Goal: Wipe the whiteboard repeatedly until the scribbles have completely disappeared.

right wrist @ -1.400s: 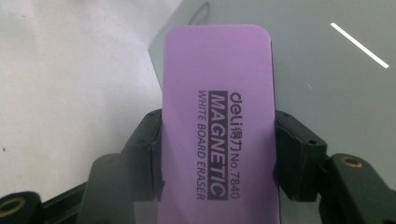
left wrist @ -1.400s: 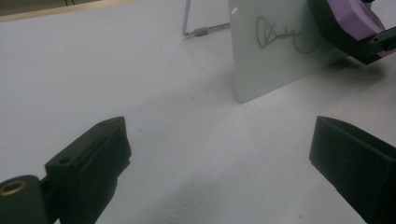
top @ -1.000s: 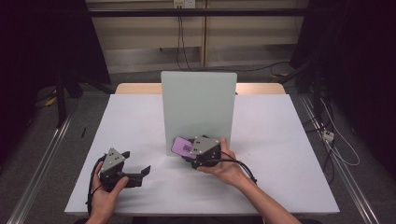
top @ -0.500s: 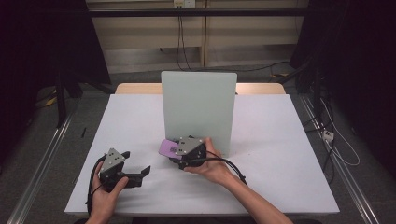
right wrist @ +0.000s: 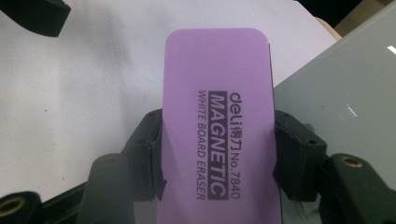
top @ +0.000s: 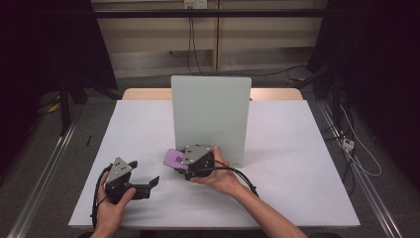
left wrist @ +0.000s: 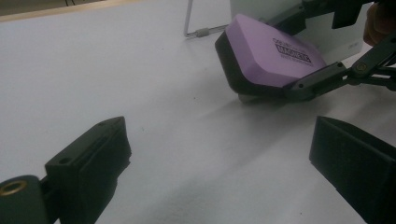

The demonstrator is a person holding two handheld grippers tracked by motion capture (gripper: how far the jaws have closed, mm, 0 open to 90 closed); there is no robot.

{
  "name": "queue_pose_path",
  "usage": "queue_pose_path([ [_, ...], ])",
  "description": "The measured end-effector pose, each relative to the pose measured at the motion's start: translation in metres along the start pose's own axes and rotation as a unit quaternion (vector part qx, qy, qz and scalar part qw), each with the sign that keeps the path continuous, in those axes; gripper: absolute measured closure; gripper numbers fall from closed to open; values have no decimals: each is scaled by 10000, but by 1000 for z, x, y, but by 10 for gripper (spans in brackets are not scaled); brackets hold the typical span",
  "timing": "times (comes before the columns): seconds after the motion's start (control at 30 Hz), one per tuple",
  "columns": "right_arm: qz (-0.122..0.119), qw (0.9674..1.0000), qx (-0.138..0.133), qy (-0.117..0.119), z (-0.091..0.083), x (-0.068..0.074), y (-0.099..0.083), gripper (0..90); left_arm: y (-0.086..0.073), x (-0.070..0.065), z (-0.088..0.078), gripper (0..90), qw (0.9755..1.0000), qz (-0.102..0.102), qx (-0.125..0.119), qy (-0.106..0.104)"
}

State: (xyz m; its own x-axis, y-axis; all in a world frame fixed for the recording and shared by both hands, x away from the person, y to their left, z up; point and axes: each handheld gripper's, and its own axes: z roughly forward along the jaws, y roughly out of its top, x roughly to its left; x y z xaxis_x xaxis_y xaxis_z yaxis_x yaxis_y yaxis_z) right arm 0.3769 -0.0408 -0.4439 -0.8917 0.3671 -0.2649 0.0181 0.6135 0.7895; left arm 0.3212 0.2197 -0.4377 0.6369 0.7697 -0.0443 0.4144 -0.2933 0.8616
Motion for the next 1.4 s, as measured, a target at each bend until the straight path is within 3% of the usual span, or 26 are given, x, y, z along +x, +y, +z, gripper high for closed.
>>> queue_pose_path([
  [0.3,-13,9999,3,118,8,2,2,417,0,0,0,48,10000,5,-3,3],
  [0.47,-68,10000,20,64,5,1,1,417,0,1,-1,48,10000,9,3,-11],
  [1.1,48,9964,-350,-777,-62,-35,1,418,0,1,0,48,10000,-4,9,1],
  [1.4,-175,9984,-13,-534,-57,-19,-24,417,0,0,0,48,10000,-8,18,6],
])
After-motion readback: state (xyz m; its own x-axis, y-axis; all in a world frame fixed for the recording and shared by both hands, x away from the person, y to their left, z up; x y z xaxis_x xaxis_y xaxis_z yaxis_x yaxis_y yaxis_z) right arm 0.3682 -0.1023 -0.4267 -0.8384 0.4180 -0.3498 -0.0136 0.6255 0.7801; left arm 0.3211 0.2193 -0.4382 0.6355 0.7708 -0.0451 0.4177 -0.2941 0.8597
